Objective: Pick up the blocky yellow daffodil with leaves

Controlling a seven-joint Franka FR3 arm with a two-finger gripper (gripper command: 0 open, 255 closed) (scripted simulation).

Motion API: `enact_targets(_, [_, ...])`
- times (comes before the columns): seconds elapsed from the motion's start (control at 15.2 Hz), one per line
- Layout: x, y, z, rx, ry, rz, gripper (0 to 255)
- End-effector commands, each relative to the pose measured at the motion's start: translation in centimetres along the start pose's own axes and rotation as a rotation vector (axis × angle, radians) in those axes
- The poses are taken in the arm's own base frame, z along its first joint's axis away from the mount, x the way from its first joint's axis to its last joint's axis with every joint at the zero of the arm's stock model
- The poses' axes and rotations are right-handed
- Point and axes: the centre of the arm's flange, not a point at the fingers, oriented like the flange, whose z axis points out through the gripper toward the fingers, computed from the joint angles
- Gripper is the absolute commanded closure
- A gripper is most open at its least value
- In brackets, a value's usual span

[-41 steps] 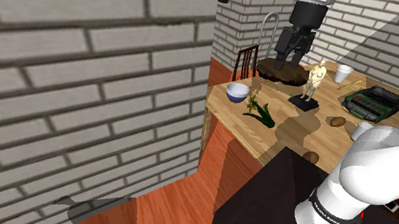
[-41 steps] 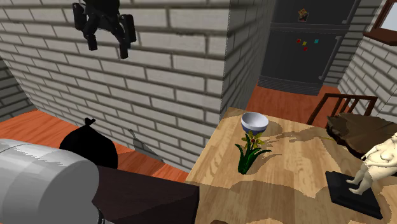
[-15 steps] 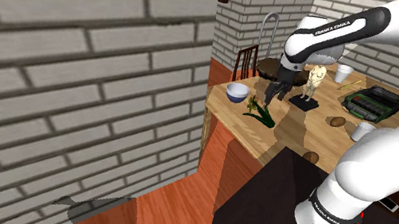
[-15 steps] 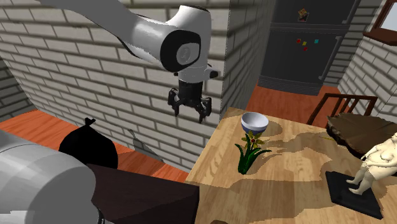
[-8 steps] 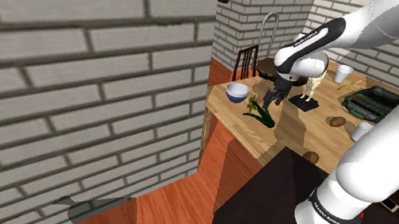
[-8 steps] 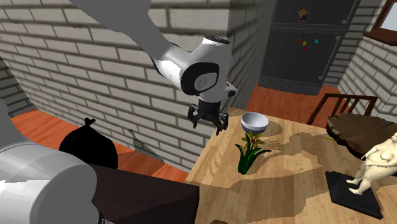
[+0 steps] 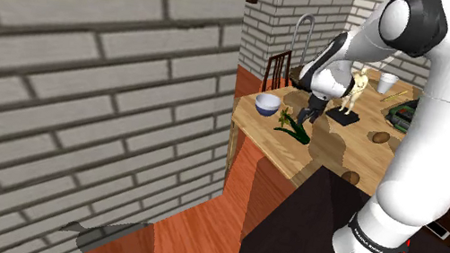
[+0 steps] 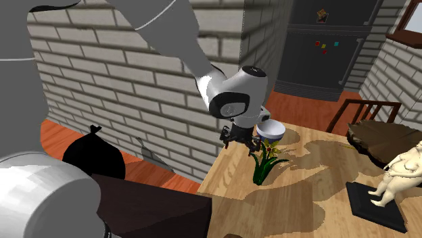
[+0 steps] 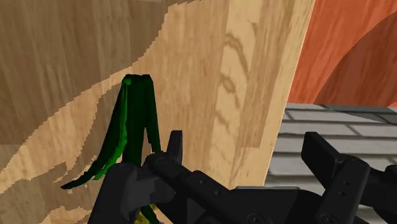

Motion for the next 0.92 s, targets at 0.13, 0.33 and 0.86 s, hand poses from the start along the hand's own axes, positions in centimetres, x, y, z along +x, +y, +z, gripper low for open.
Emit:
enact_targets(0.13, [1.2, 3.4, 3.7, -0.01, 0.018, 0.011, 0])
enact_targets(0.33, [2.1, 6.1, 6.2, -0.017, 0.031, 0.02, 0])
enact_targets(0.86, [3.8, 11.3, 12.1, -0.032, 0.055, 0.036, 0])
